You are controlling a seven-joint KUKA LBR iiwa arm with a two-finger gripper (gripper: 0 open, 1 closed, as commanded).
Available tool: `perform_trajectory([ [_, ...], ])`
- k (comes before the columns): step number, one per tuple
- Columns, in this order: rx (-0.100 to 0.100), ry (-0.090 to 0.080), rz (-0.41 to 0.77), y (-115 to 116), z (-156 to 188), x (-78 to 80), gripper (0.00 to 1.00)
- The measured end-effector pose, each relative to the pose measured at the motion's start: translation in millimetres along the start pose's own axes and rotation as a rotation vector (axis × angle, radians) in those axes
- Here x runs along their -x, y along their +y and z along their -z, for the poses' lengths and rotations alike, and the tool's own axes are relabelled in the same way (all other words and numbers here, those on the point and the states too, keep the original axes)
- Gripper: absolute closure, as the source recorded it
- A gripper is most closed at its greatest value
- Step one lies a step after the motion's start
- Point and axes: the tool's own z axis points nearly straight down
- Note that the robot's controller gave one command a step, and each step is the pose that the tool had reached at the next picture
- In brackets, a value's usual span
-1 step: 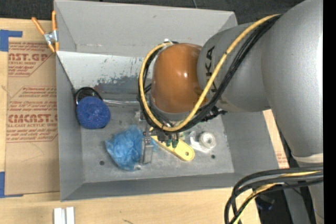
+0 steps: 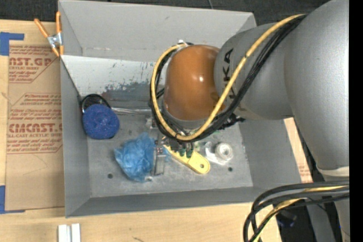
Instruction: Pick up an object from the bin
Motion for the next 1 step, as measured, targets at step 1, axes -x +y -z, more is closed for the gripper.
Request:
perform_trajectory([
  [1,0.001,-0.004,0.052,2.6,-30.1,7.7,0.0],
])
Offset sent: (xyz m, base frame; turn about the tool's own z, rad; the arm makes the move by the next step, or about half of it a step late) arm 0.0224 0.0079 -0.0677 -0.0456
